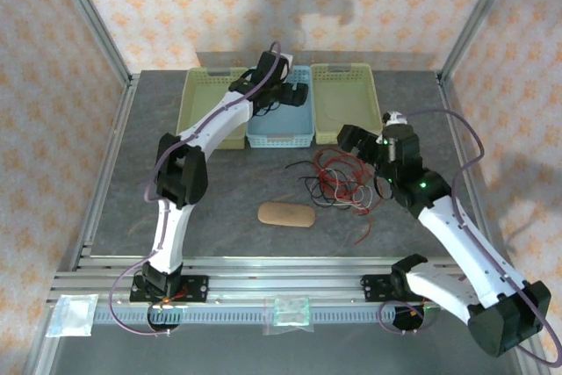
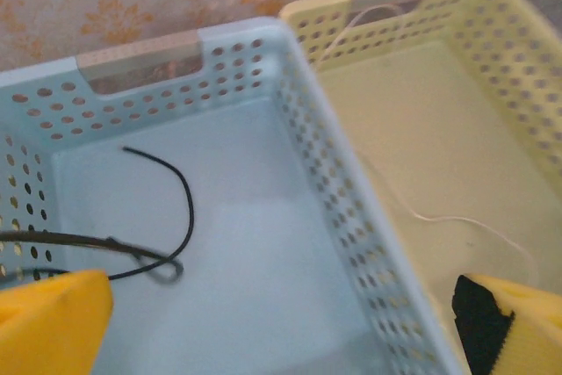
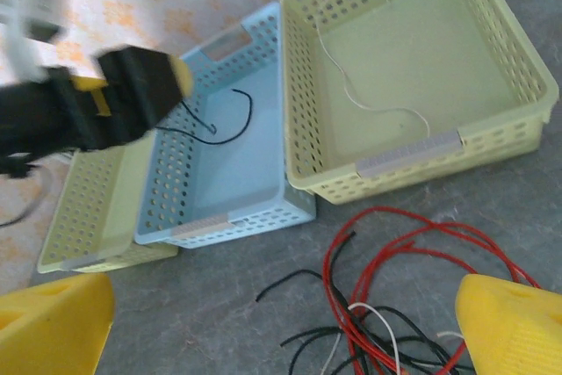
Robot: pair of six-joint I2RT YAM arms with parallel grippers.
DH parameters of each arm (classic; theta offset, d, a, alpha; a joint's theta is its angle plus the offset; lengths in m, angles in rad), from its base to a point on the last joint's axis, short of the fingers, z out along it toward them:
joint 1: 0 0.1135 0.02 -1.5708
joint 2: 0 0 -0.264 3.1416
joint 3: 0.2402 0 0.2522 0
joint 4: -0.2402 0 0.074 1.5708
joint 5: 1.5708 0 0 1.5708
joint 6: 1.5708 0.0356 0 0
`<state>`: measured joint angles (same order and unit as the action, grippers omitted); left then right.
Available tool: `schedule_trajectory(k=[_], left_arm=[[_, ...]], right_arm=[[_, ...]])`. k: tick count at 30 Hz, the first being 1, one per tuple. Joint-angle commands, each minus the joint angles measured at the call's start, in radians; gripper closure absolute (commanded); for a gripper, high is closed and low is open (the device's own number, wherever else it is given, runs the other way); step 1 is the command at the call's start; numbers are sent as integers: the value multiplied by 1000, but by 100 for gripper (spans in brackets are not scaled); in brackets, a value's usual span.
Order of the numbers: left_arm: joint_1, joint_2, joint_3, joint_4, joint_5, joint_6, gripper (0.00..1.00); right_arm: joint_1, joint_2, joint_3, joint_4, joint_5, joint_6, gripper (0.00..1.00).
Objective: Untangle the cables
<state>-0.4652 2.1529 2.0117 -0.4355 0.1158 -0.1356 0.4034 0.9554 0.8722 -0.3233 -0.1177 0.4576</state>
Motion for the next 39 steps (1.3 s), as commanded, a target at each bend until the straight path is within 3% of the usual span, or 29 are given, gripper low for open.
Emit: schedule_trajectory(k=[1, 12, 22, 32, 39], left_arm=[[-47, -151, -86, 37, -11, -40, 0], [-159, -531, -622, 302, -40, -215, 0], [-269, -694, -934, 469, -68, -364, 1], [-335, -706, -1036, 463, -99, -494, 2], [-369, -653, -1081, 513, -57, -593, 14]], right_arm=[[3, 10, 10, -36, 42, 50, 0], [4, 117, -5, -79, 34, -16, 0], [-15, 335, 129, -193, -36, -72, 5], [-92, 498, 197, -267, -114, -108, 13], [-89, 554, 215, -329, -134, -165, 26]])
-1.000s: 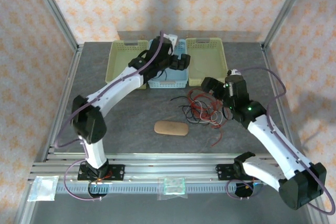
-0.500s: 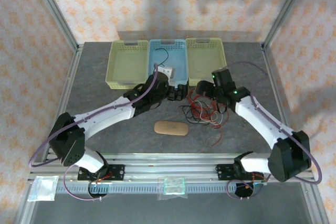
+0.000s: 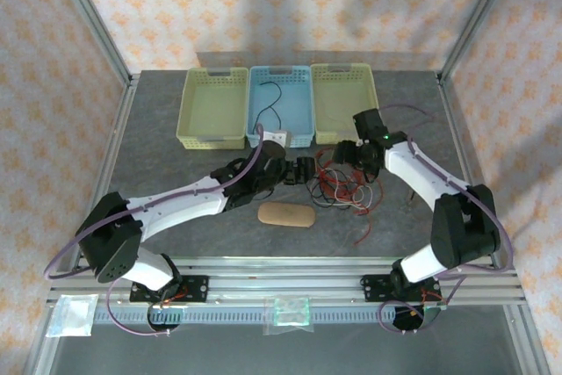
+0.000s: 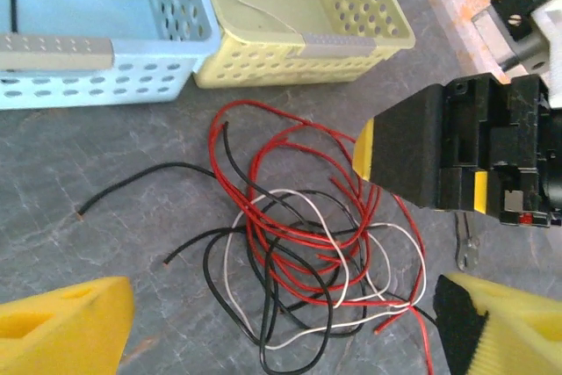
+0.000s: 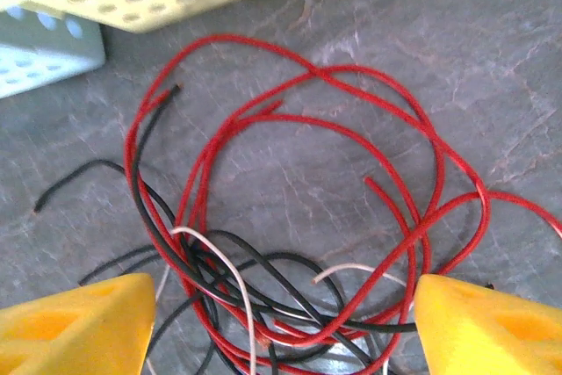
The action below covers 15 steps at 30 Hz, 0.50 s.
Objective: Untangle the cables
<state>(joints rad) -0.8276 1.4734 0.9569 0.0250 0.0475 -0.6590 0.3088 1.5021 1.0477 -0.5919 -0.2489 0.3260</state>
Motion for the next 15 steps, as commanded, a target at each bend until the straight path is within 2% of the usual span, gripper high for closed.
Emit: schedule_trajectory(k=[1, 3, 7, 11, 15], left_arm=[[-7, 29, -39, 73, 23, -88, 16], [-7, 34, -55, 108, 40, -109, 20], [-30, 66, -20, 86, 28, -70, 21], [-70, 126, 52, 55, 30, -7, 21], [-110, 203, 122, 61, 50, 33, 23]], right_arm=[[10, 11, 41, -68, 13, -30, 29], [11, 14, 47, -86, 59, -6, 35], [-3, -15, 26, -83, 184, 82, 42], [-47, -58, -30, -65, 183, 128, 49], [-104, -105, -111, -23, 122, 141, 54]])
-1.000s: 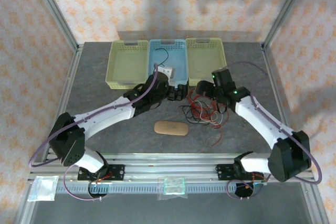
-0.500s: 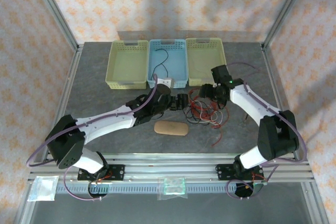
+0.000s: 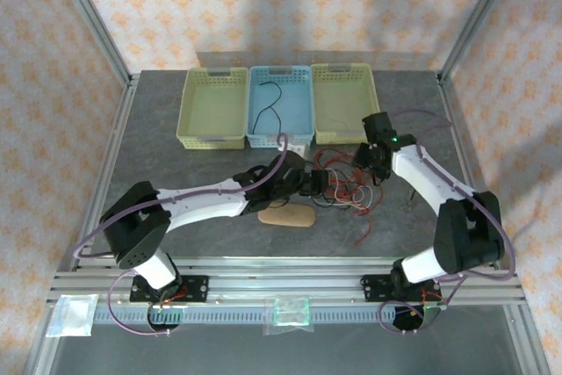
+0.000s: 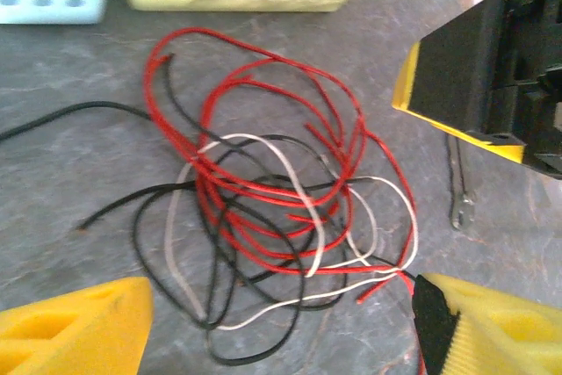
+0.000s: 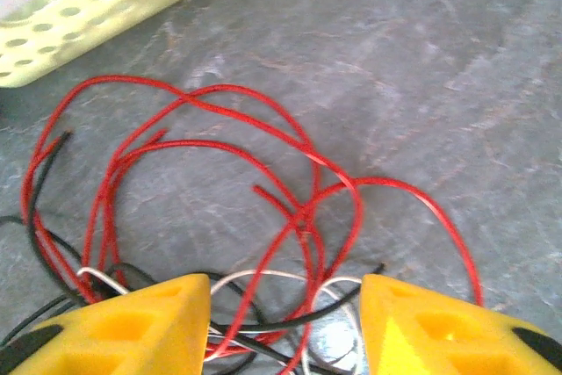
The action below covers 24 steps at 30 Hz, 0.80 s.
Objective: Untangle the cables
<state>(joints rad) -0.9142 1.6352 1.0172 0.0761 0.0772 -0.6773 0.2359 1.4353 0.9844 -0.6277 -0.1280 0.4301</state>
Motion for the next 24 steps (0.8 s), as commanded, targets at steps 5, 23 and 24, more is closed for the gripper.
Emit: schedule_trajectory(k=[5, 23, 24], left_arm=[[-61, 136, 146, 28, 47, 53, 30], [-74, 242, 147, 71, -22, -31, 49], [-73, 244, 141, 74, -21, -33, 49]], right_arm=[[-75, -45, -86, 106, -120, -21, 60], [-62, 92, -15, 179, -153, 195, 66], [-56, 95, -15, 181, -153, 205, 66]])
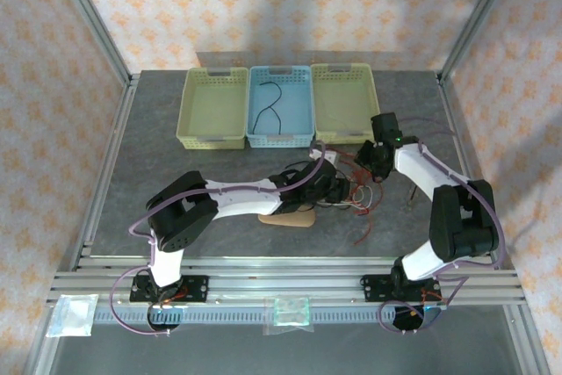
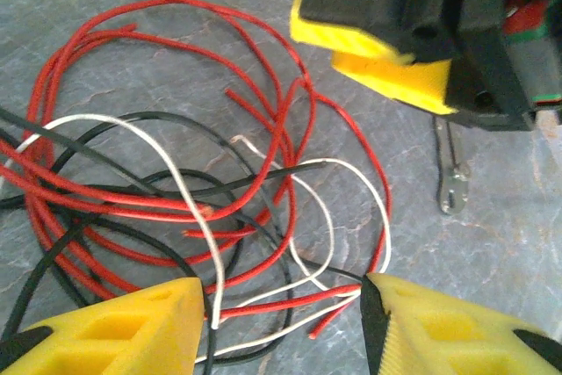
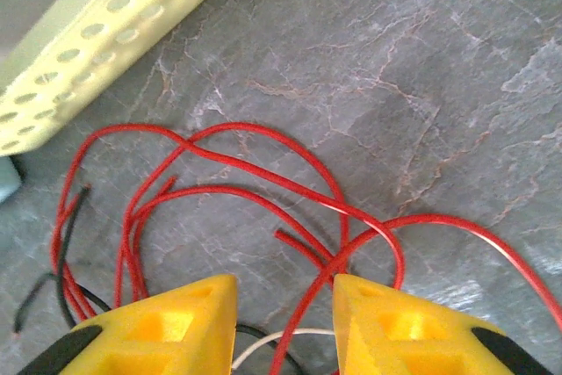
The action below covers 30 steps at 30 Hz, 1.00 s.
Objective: Untangle the cables
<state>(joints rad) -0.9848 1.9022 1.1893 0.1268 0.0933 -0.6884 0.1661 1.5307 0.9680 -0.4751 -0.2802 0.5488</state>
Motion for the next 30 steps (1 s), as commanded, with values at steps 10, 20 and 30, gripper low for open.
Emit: schedule_trajectory(k=[10, 20, 30], left_arm=[[-3, -5, -39, 30, -33, -34, 49], [-2, -1, -30, 19, -27, -25, 49], [-3, 0, -24, 11, -24, -19, 48]], right_arm=[[44, 41, -6, 25, 26, 122, 61], [56, 51, -11, 7, 64, 115, 53], [60, 100, 0, 30, 44, 108, 56]])
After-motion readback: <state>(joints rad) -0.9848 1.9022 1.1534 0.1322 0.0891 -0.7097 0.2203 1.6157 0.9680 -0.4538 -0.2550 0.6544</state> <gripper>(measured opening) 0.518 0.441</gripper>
